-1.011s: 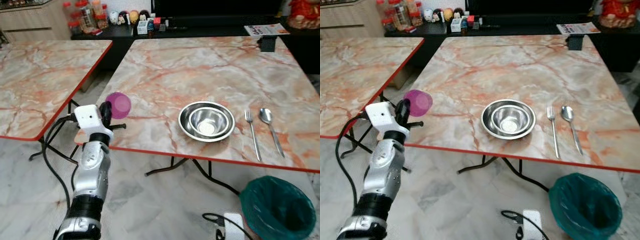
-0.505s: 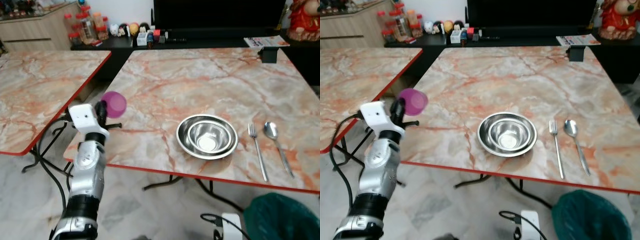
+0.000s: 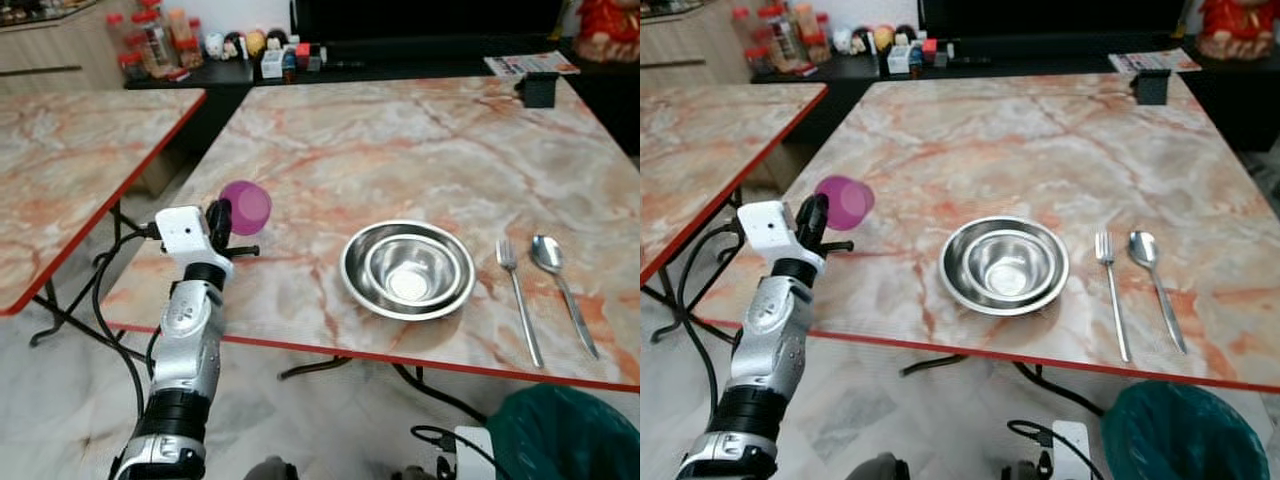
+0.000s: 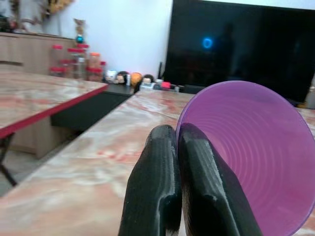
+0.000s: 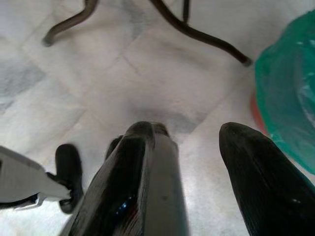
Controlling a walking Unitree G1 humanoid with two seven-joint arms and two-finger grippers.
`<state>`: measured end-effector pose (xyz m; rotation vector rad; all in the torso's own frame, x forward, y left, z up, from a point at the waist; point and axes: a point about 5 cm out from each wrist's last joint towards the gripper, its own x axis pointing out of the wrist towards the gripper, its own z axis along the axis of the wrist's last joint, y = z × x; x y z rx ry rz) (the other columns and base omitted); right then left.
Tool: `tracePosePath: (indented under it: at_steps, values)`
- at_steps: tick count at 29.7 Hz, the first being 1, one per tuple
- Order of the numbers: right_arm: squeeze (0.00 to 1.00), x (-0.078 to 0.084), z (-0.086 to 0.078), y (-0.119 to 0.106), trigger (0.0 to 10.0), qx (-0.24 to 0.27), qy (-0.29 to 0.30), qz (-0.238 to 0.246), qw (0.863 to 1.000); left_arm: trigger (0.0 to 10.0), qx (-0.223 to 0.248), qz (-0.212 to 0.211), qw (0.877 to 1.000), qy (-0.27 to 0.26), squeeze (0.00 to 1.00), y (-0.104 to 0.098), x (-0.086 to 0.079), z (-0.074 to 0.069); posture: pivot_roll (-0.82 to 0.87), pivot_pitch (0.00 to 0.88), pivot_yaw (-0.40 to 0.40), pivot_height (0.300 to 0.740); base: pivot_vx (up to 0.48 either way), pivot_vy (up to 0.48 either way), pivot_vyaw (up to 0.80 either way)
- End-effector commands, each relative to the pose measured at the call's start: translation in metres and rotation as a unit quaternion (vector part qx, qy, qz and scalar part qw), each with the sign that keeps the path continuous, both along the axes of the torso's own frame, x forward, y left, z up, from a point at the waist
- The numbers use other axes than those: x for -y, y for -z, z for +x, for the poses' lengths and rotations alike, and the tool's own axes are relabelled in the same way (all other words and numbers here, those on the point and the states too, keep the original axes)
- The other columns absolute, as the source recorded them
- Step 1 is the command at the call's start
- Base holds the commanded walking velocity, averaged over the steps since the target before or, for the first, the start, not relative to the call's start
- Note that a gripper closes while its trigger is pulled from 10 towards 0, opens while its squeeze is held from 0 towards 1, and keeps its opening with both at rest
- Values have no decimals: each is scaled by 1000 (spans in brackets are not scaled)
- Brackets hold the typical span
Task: Setting the table
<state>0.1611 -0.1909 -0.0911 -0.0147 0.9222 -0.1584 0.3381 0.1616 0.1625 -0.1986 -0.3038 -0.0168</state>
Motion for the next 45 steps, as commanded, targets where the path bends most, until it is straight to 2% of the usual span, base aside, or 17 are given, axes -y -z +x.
tracePosePath:
  at_steps: [1,4,20,34,38,45]
  values:
    - [0,-1,-1,0,10000,1,0,3,1000,10000,10,-5,1000,0,0,-6,-3,0,47,44,95,728,0,0,0]
    - [0,-1,-1,0,10000,1,0,3,1000,10000,11,-5,1000,1,0,-6,-3,0,47,42,95,740,0,0,0]
    - [0,-3,-1,0,10000,2,-3,2,1000,10000,14,-4,1000,15,0,-9,-1,1,49,39,99,740,0,0,0]
    - [0,-1,-4,2,10000,-14,10,-7,1000,10000,0,9,997,74,0,-7,10,2,51,40,103,740,39,0,0]
    - [0,-1,-5,3,10000,-13,23,3,1000,10000,0,9,997,77,0,-7,11,1,51,40,103,740,307,0,-575]
    - [0,-2,-4,2,10000,-12,11,-1,1000,10000,-3,20,996,88,0,-6,14,0,54,39,99,740,328,0,-625]
